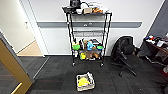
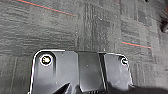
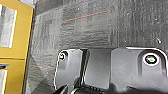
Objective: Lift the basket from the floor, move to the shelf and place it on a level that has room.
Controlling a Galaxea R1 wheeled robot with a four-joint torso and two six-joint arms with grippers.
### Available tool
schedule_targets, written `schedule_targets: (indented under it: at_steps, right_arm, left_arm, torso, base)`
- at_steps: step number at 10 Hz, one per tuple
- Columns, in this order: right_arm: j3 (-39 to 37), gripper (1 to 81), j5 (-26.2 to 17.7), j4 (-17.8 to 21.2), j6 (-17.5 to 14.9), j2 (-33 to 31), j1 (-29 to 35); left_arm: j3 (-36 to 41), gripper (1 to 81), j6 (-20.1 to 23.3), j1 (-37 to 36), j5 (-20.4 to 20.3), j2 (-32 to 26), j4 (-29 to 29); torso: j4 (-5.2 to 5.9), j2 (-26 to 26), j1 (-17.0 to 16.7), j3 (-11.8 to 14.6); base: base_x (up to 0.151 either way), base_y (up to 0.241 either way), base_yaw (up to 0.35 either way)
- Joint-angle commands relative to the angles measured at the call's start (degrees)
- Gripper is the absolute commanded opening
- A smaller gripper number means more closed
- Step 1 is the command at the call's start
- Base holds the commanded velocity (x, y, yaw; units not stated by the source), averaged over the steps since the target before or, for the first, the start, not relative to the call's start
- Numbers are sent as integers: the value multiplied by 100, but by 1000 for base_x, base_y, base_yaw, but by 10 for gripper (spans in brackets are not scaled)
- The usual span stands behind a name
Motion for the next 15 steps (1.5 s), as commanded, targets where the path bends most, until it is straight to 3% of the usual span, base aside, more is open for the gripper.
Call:
schedule_targets:
  at_steps: [1, 15]
  right_arm:
    - [130, 811, -302, 46, 4, -169, 252]
    - [42, 811, -293, 46, 4, -99, -99]
  left_arm:
    - [93, 811, 34, -268, 302, -110, -49]
    - [120, 811, 34, -57, 293, -84, -40]
  torso:
    - [0, 0, 0, 0]
    - [0, 4, 5, -2]
  base:
    - [98, 0, 0]
    - [105, 0, 0]
